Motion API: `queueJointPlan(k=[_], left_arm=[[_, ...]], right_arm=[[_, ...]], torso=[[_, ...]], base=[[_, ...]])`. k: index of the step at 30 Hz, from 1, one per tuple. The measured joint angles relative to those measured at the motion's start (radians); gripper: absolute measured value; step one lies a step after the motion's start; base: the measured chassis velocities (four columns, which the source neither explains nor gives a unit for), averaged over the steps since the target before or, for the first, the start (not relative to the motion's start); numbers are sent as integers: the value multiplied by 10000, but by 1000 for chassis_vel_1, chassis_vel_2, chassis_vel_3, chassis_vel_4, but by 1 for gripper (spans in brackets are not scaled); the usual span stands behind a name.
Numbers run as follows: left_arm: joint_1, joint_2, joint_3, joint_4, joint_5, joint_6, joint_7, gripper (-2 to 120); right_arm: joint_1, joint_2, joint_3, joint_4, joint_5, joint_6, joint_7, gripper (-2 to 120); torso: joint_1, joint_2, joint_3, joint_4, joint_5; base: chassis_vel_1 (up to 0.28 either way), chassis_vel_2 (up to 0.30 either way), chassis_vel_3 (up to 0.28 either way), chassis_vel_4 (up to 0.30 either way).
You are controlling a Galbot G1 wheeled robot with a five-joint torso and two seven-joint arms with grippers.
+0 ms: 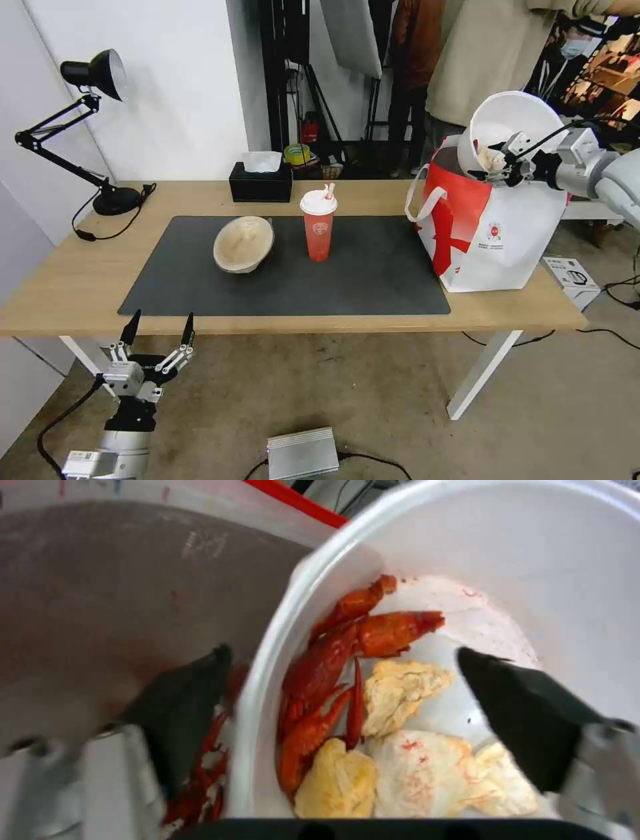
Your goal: Pick up the trash from the table and place it into the takeout bag.
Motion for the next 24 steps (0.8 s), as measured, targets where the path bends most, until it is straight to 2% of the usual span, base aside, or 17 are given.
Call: queueJointPlan(k=[1, 3, 24], left_arm=[[0, -1, 0, -3, -3, 0, 2, 100], [1, -2, 1, -6, -8, -3, 7, 100], [-7, -16, 11, 20, -46, -42, 60, 100]], right_arm=[[3, -12, 0, 24, 4, -3, 1, 96], [3, -41, 0, 78, 12, -11, 0, 99], [30, -241, 93, 356, 186, -30, 19, 100]], torso=[[0, 0, 0, 0, -1], [0, 0, 0, 0, 0], [0, 0, 0, 0, 0]], base=[[0, 0, 0, 0], [0, 0, 0, 0], [0, 0, 0, 0]])
